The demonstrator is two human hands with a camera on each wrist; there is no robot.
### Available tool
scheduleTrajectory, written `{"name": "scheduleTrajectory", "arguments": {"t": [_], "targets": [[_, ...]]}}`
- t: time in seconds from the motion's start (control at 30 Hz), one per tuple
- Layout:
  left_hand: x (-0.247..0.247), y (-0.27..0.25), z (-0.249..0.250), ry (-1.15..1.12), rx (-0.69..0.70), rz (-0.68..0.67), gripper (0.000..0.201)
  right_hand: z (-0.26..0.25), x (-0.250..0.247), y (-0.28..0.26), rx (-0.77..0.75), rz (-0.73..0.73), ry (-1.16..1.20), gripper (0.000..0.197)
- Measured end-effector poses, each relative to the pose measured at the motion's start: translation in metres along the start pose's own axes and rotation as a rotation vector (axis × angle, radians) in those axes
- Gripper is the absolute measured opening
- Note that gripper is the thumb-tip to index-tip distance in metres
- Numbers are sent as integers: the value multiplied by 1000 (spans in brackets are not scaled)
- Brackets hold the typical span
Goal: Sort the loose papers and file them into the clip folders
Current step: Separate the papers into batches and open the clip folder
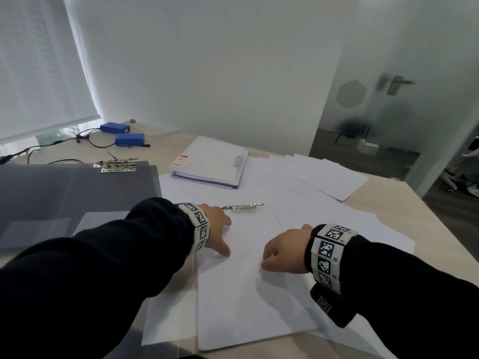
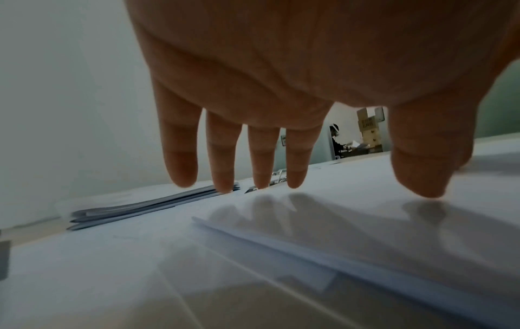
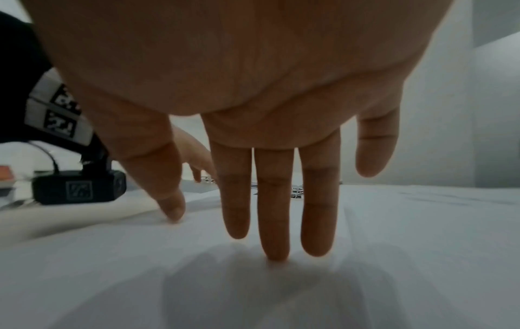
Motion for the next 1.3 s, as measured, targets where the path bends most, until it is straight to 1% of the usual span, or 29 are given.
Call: {"name": "scheduleTrajectory", "arguments": {"t": [0.07,0.1,0.17,0.27,0.33,0.4,0.5,0.53,0.63,0.67,0.73,0.8,0.87,0.93,1.0,1.1,1.23,1.3], "targets": [[2,8,-3,3,10,-34,86,0,-7,12,22,-24,145,35],[3,11,-4,0,17,-41,87,2,-10,21,37,-47,271,33],[5,17,-7,-5,28,-45,89,10,-15,43,99,-52,644,27],[9,23,-10,-53,49,-29,90,26,-24,74,249,54,1257,14],[12,25,-14,-114,71,-8,91,27,-24,90,337,70,1532,9],[15,26,-17,-149,88,4,94,23,-21,104,382,35,1680,13],[16,27,-20,-150,99,11,97,13,-18,117,400,11,1746,9],[16,27,-20,-151,97,11,97,11,-18,119,394,34,1750,10],[15,26,-21,-137,95,20,99,2,-24,124,314,191,1742,29],[15,25,-22,-131,99,24,100,-2,-27,123,275,228,1725,33],[16,26,-22,-121,108,28,102,-13,-32,120,192,255,1660,31],[15,26,-23,-121,118,39,101,-25,-37,116,112,269,1572,25],[16,26,-24,-121,128,48,98,-37,-42,114,26,260,1425,31],[17,27,-24,-128,128,52,97,-43,-45,115,-15,261,1214,35],[18,27,-24,-141,120,55,99,-44,-46,117,1,259,1082,36],[19,27,-24,-154,101,57,97,-45,-48,119,6,239,872,46],[19,26,-24,-169,78,57,93,-51,-45,125,-13,134,520,61],[19,25,-24,-188,59,65,93,-52,-43,127,0,101,410,64]]}}
Point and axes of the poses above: each hand's wrist, its own y-axis towards the middle knuckle, its own x-axis out of the palm, z = x × y, the point moved 4 cm from there along y, towards the middle knuckle, and after that the axes turned 10 degrees about x, right-handed, at the moved point
